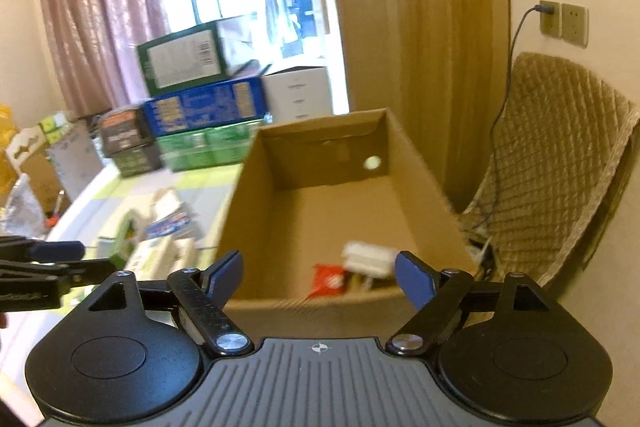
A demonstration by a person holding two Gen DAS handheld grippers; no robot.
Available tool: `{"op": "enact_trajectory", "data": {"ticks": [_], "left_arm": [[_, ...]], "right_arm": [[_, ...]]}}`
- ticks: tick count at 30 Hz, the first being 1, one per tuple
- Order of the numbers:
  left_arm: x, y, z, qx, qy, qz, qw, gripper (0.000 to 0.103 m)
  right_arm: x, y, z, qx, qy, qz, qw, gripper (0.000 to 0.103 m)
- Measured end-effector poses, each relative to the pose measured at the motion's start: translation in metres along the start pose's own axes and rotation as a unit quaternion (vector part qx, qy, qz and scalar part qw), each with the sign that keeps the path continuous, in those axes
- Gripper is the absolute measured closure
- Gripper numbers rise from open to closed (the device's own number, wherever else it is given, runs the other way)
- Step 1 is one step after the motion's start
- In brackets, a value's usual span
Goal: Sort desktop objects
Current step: 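Return both tools from the box to the items on the table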
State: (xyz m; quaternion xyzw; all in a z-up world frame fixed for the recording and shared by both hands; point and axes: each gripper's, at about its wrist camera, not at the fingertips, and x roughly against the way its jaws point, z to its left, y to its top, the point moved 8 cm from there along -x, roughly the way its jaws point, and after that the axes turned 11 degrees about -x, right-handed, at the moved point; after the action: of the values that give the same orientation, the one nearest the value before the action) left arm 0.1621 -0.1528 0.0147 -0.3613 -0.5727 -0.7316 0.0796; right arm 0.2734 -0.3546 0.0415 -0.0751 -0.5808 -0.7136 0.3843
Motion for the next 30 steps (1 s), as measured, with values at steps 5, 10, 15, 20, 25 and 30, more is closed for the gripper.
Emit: {"op": "enact_trajectory", "data": {"ticks": [5,10,15,20,25,30], "left_arm": [[0.025,-0.03,0.026,0.014,0.028,0.012,0.9994,0.042],[0.048,-0.058,0.057,0.029,0.062,0.024,0.9974,0.038],[0.065,-0.083,0.085,0.055,0.086,0.035,0.9942,0.037],[0.075,-0.098,0.104,0.074,0.101,0.04,0.9913,0.036],[0.076,-0.104,0.113,0.085,0.104,0.041,0.99,0.034],[0.073,-0.109,0.119,0.095,0.102,0.047,0.9891,0.031]], "right_arm": [[0.012,-0.038,0.036,0.002,0.025,0.025,0.999,0.019],[0.01,-0.071,0.065,0.009,0.043,0.057,0.997,0.017],[0.003,-0.09,0.088,0.012,0.057,0.08,0.995,0.016],[0.0,-0.099,0.106,0.024,0.065,0.089,0.994,0.015],[-0.003,-0.103,0.118,0.032,0.068,0.092,0.993,0.014],[-0.012,-0.105,0.126,0.043,0.068,0.099,0.992,0.013]]}}
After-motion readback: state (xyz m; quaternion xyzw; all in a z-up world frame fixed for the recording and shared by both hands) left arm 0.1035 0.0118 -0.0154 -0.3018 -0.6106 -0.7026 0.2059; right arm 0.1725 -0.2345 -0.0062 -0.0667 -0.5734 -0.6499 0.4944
